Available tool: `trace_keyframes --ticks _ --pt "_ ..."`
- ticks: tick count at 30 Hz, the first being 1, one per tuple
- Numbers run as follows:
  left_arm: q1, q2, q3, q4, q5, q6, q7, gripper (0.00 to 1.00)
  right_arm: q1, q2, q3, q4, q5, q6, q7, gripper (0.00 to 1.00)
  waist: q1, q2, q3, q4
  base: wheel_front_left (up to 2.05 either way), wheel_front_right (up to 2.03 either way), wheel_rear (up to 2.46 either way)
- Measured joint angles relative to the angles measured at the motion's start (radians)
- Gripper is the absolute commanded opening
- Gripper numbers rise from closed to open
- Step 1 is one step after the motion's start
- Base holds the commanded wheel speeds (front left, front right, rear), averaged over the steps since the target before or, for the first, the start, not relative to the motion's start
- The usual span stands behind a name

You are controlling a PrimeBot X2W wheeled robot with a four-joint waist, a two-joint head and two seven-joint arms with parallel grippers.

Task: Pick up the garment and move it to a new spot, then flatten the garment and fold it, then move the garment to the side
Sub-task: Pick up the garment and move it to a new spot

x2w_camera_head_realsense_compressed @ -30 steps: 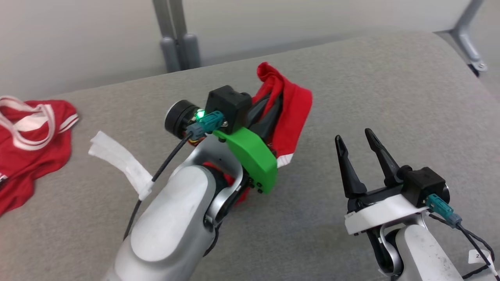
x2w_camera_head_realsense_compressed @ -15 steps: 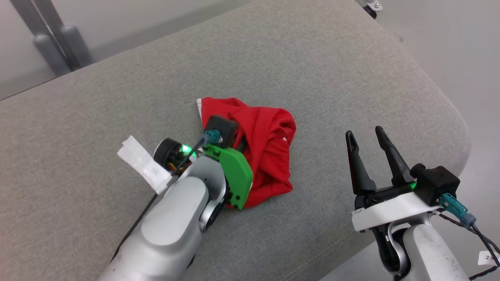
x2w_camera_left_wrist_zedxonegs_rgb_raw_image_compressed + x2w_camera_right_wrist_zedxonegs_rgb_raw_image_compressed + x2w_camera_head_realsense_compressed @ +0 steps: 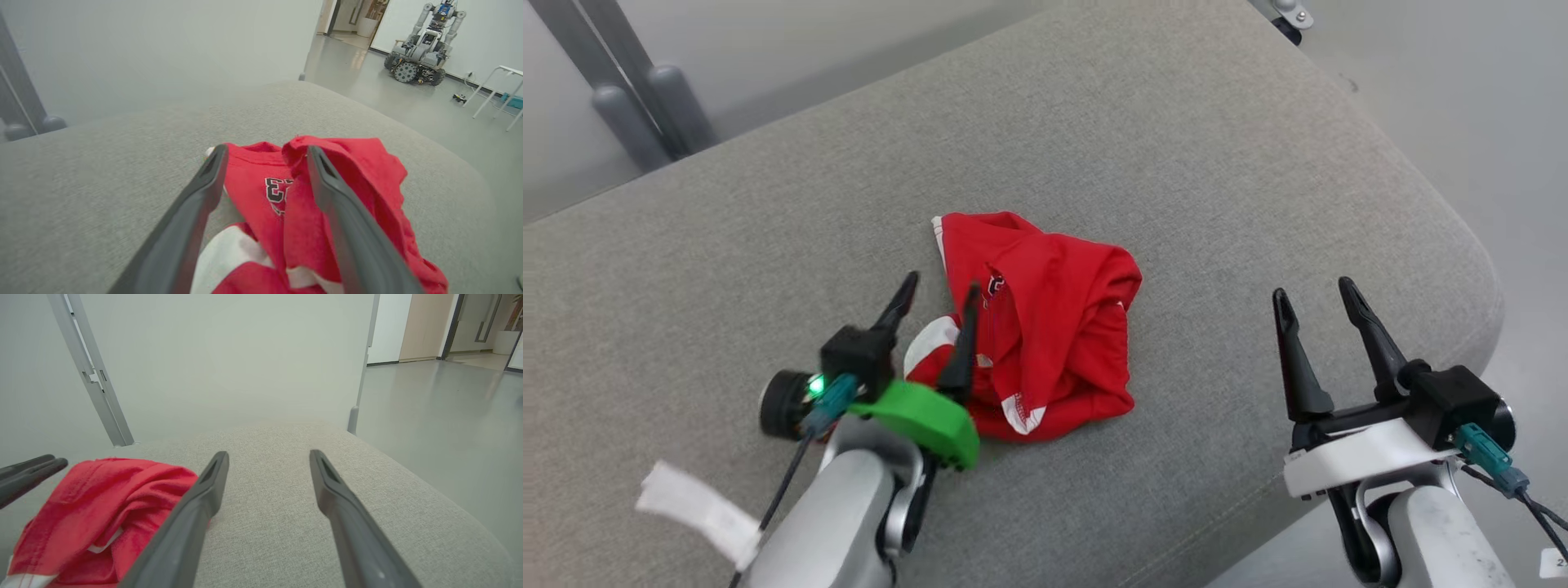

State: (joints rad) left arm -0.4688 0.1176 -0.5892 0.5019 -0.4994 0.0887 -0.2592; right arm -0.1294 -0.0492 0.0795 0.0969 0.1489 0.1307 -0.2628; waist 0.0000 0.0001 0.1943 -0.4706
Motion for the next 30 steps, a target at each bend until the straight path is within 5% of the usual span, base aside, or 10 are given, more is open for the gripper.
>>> trace_keyframes --ticks 4,7,18,30 --pt "0.235 0.060 0.150 -0.230 0.024 0.072 -0.003 1.00 0.043 -0.021 -0.037 -0.026 -0.032 0.000 0.000 1.00 0.0000 0.0000 -0.040 0.041 0.00 0.00 0.00" --pt "0.385 0.076 0.239 -0.333 0.059 0.069 -0.003 1.00 0.075 -0.054 -0.063 -0.040 -0.043 0.000 0.000 1.00 0.0000 0.0000 -0.070 0.087 0.00 0.00 0.00" --pt "0.620 -0.008 0.496 -0.344 0.170 -0.148 -0.005 1.00 0.188 -0.086 -0.126 -0.021 -0.060 0.000 0.000 1.00 0.0000 0.0000 -0.162 0.321 0.00 0.00 0.00" --pt "0.707 -0.056 0.619 -0.366 0.244 -0.216 -0.005 1.00 0.237 -0.064 -0.135 0.026 -0.059 0.000 0.000 1.00 0.0000 0.0000 -0.265 0.488 0.00 0.00 0.00"
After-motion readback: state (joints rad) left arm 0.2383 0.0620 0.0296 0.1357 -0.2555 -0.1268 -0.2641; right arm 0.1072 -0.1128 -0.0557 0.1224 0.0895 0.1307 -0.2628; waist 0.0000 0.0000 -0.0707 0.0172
